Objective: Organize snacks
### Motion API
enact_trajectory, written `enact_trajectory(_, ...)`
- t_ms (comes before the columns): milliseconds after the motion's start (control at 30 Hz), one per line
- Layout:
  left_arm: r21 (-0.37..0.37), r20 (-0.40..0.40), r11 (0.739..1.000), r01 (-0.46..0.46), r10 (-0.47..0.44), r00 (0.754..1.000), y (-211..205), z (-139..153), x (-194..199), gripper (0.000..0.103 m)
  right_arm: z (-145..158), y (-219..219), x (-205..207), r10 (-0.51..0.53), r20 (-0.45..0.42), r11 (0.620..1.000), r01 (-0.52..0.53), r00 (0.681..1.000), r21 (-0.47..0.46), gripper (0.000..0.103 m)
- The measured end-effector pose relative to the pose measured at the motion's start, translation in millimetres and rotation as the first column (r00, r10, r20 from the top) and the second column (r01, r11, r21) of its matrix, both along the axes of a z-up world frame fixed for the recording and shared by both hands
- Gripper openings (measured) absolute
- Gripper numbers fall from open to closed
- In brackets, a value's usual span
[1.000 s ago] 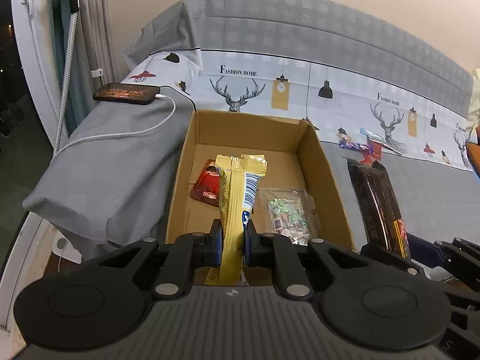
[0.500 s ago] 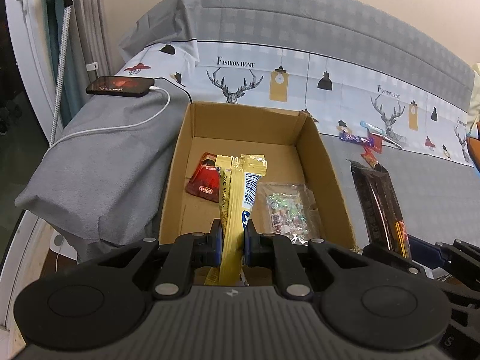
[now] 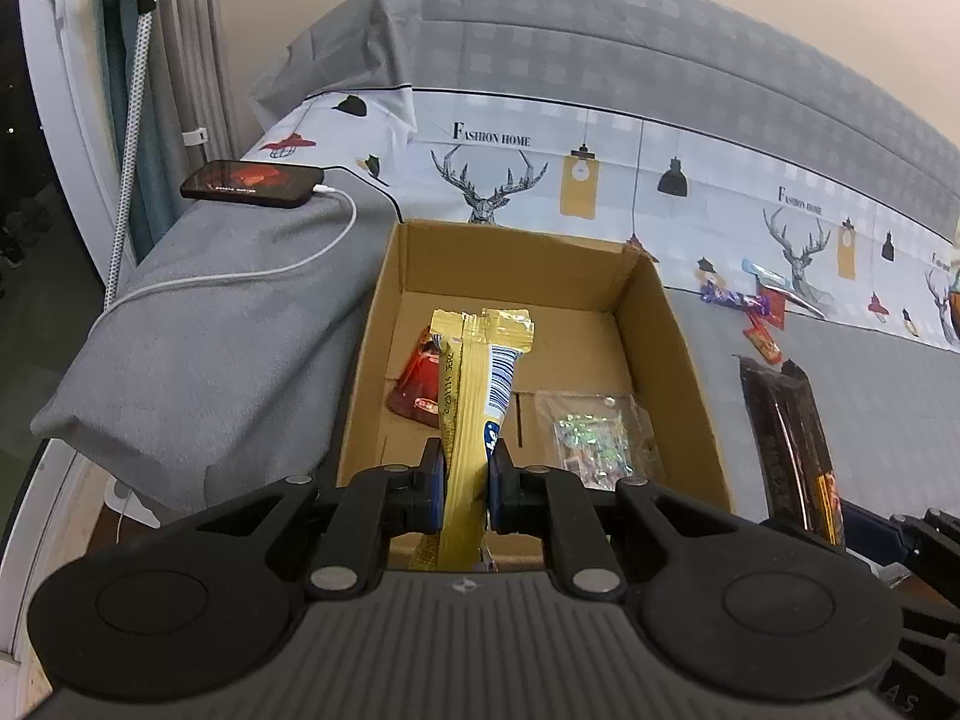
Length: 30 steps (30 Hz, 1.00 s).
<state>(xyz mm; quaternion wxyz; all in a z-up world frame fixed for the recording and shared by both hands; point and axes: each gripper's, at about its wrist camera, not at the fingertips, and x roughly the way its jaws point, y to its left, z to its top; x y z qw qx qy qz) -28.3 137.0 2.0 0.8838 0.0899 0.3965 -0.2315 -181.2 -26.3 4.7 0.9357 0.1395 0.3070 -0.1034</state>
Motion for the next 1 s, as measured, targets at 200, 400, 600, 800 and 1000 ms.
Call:
enact_trajectory(200, 0.011, -0.021, 1.0, 0.0, 0.0, 1.0, -5, -6, 12, 0.015, -4, -3, 12, 0.001, -0.014, 1.0, 0.0, 1.0, 0.017, 0.042)
enact_trajectory(400, 0.023, -0.039, 1.0, -0.003, 0.004, 0.999, -12, -15, 25, 0.015, -10, -6, 25, 0.0, -0.036, 0.999, 0.002, 0.999, 0.039, 0.042)
enact_trajectory(600, 0.038, -0.054, 0.999, -0.002, 0.004, 0.999, -25, -23, 44, 0.015, -21, -14, 41, -0.003, -0.062, 0.998, 0.007, 0.998, 0.068, 0.042)
enact_trajectory(800, 0.053, -0.074, 0.999, 0.002, 0.002, 0.997, -37, -36, 65, 0.015, -32, -26, 60, -0.009, -0.088, 0.996, 0.017, 0.996, 0.085, 0.042)
enact_trajectory(1000, 0.075, -0.103, 0.997, 0.009, -0.001, 0.995, -49, -52, 85, 0.015, -43, -37, 81, -0.014, -0.113, 0.995, 0.025, 0.993, 0.095, 0.042)
